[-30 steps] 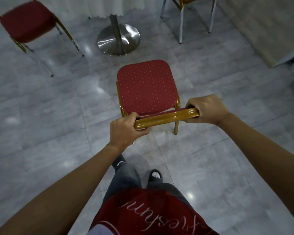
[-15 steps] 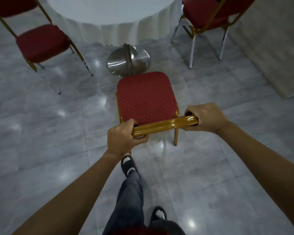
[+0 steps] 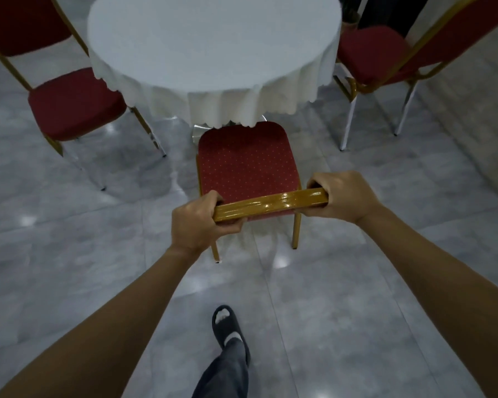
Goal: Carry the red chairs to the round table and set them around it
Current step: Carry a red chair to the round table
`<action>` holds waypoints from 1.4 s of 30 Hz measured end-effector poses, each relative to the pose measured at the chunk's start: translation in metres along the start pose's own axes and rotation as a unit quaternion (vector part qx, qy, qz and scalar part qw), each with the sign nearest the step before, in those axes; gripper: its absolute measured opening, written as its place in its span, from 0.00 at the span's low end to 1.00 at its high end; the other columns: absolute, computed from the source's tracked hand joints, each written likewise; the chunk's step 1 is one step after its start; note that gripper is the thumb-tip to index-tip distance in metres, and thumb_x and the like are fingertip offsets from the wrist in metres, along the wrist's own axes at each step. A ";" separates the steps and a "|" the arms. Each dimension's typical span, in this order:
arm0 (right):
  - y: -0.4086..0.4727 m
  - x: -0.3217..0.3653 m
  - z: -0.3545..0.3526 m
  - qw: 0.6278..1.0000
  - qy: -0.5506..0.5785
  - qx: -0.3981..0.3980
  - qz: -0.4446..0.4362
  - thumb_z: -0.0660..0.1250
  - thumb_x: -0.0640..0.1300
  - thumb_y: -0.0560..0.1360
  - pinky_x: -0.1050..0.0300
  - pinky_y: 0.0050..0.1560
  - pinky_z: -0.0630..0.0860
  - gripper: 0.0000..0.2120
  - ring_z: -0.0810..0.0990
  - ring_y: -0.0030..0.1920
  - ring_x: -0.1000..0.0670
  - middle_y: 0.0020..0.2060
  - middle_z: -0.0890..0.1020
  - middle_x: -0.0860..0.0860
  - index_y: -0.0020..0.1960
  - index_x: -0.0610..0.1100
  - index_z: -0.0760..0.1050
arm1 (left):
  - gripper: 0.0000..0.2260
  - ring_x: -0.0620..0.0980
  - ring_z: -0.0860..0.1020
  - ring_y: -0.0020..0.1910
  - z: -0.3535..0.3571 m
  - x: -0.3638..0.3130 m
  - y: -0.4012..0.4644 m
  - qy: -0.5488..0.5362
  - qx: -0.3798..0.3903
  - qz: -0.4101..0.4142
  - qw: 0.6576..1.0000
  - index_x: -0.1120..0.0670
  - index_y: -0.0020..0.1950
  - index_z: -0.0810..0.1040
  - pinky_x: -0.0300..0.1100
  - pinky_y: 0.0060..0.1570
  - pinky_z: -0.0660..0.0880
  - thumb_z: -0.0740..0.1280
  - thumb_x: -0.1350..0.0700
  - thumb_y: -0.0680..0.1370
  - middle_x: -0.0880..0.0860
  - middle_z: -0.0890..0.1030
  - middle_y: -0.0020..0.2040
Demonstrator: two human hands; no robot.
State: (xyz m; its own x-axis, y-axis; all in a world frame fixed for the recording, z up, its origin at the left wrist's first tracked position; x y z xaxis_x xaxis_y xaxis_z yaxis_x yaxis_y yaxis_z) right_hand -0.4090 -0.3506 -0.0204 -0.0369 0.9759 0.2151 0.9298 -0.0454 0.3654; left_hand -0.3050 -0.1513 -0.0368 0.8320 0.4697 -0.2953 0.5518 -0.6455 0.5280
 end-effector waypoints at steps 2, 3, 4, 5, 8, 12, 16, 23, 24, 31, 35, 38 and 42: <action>0.026 -0.011 0.006 1.000 0.001 -0.004 0.003 0.63 0.67 0.65 0.61 0.24 0.72 0.25 0.77 0.24 0.50 0.26 0.80 0.50 0.37 0.44 0.76 | 0.25 0.45 0.77 0.25 0.007 0.017 0.024 0.001 0.002 0.000 1.000 0.56 0.37 0.78 0.38 0.22 0.72 0.64 0.33 0.68 0.48 0.80 0.29; 0.040 -0.017 0.010 1.000 0.001 -0.006 0.007 0.63 0.67 0.65 0.60 0.24 0.73 0.25 0.77 0.24 0.50 0.26 0.80 0.50 0.37 0.44 0.76 | 0.25 0.45 0.77 0.24 0.011 0.026 0.036 0.002 0.002 0.001 1.000 0.57 0.37 0.78 0.37 0.21 0.72 0.64 0.33 0.68 0.48 0.80 0.29; 0.050 -0.022 0.013 1.000 0.003 -0.009 0.008 0.63 0.67 0.65 0.59 0.24 0.73 0.26 0.77 0.24 0.49 0.26 0.80 0.50 0.37 0.43 0.75 | 0.25 0.45 0.76 0.24 0.014 0.034 0.045 0.003 -0.001 0.003 1.000 0.57 0.37 0.77 0.37 0.21 0.71 0.64 0.33 0.68 0.48 0.79 0.29; 0.065 -0.028 0.017 1.000 0.004 -0.009 0.011 0.63 0.67 0.65 0.58 0.23 0.74 0.26 0.77 0.24 0.49 0.26 0.80 0.50 0.37 0.43 0.75 | 0.26 0.45 0.76 0.24 0.018 0.045 0.058 0.004 -0.003 0.002 1.000 0.57 0.36 0.77 0.37 0.20 0.71 0.64 0.33 0.67 0.48 0.79 0.28; 0.086 -0.039 0.023 1.000 0.003 -0.007 0.013 0.63 0.68 0.65 0.56 0.24 0.75 0.26 0.77 0.24 0.49 0.26 0.80 0.49 0.37 0.43 0.76 | 0.26 0.46 0.75 0.22 0.024 0.058 0.080 0.001 -0.009 0.005 1.000 0.57 0.35 0.76 0.37 0.19 0.69 0.63 0.32 0.67 0.48 0.78 0.27; 0.111 -0.056 0.031 1.000 0.008 0.008 0.026 0.64 0.69 0.64 0.55 0.26 0.75 0.26 0.77 0.25 0.50 0.26 0.80 0.50 0.38 0.44 0.76 | 0.27 0.45 0.74 0.22 0.034 0.070 0.104 0.013 -0.012 0.009 1.000 0.57 0.35 0.76 0.34 0.20 0.65 0.63 0.32 0.67 0.48 0.77 0.26; 0.125 -0.071 0.033 0.999 0.010 0.016 0.026 0.63 0.68 0.65 0.56 0.26 0.75 0.25 0.77 0.26 0.49 0.27 0.80 0.50 0.37 0.44 0.75 | 0.26 0.45 0.74 0.22 0.044 0.073 0.116 0.015 -0.011 0.006 1.000 0.57 0.35 0.76 0.35 0.20 0.67 0.63 0.32 0.68 0.48 0.77 0.26; 0.139 -0.085 0.037 0.998 0.015 0.040 0.044 0.62 0.70 0.63 0.61 0.27 0.69 0.26 0.75 0.26 0.50 0.28 0.79 0.50 0.37 0.45 0.74 | 0.26 0.44 0.74 0.23 0.056 0.079 0.129 0.008 0.028 -0.035 0.999 0.56 0.35 0.75 0.34 0.20 0.65 0.63 0.31 0.67 0.47 0.77 0.26; 0.139 -0.088 0.038 0.998 0.016 0.045 0.050 0.64 0.70 0.62 0.60 0.28 0.71 0.27 0.75 0.27 0.50 0.28 0.79 0.50 0.37 0.45 0.74 | 0.26 0.44 0.74 0.23 0.057 0.079 0.130 0.009 0.032 -0.040 0.999 0.56 0.35 0.75 0.34 0.20 0.66 0.63 0.31 0.67 0.47 0.77 0.27; 0.134 -0.096 0.047 0.990 -0.003 0.086 0.116 0.72 0.65 0.61 0.52 0.33 0.77 0.23 0.77 0.32 0.49 0.33 0.79 0.51 0.40 0.47 0.72 | 0.29 0.46 0.74 0.25 0.061 0.082 0.127 0.023 0.083 -0.082 0.993 0.56 0.38 0.74 0.39 0.21 0.68 0.61 0.29 0.66 0.49 0.78 0.30; 0.130 -0.092 0.040 0.984 -0.034 0.100 0.142 0.73 0.62 0.62 0.52 0.43 0.75 0.23 0.77 0.41 0.48 0.40 0.80 0.49 0.45 0.47 0.73 | 0.23 0.48 0.74 0.33 0.055 0.070 0.126 0.037 0.104 -0.092 0.990 0.57 0.41 0.73 0.38 0.29 0.64 0.71 0.38 0.67 0.51 0.78 0.36; 0.124 -0.087 0.034 0.978 -0.045 0.120 0.164 0.72 0.60 0.66 0.50 0.54 0.71 0.27 0.75 0.54 0.46 0.53 0.78 0.48 0.57 0.46 0.69 | 0.21 0.50 0.75 0.45 0.046 0.055 0.125 0.033 0.107 -0.105 0.988 0.57 0.51 0.75 0.40 0.44 0.68 0.72 0.43 0.69 0.53 0.79 0.46; 0.088 -0.088 0.019 0.978 -0.023 0.135 0.160 0.67 0.57 0.71 0.49 0.69 0.62 0.35 0.65 0.69 0.45 0.68 0.68 0.45 0.71 0.42 0.59 | 0.24 0.50 0.75 0.53 0.044 0.012 0.134 0.013 0.104 -0.074 0.992 0.55 0.61 0.71 0.44 0.56 0.69 0.66 0.40 0.72 0.52 0.77 0.54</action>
State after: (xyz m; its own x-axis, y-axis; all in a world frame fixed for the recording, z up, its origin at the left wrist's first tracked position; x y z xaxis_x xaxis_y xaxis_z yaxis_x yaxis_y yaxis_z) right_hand -0.3169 -0.4368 -0.0243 0.2817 0.9299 0.2366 0.9542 -0.2974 0.0326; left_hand -0.2184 -0.2584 -0.0049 0.7413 0.5821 -0.3342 0.6694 -0.6774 0.3049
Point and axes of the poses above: each hand's wrist, its own y-axis towards the middle knuckle, its own z-axis out of the palm, x = y × z, the point moved 10 cm from there along y, towards the middle knuckle
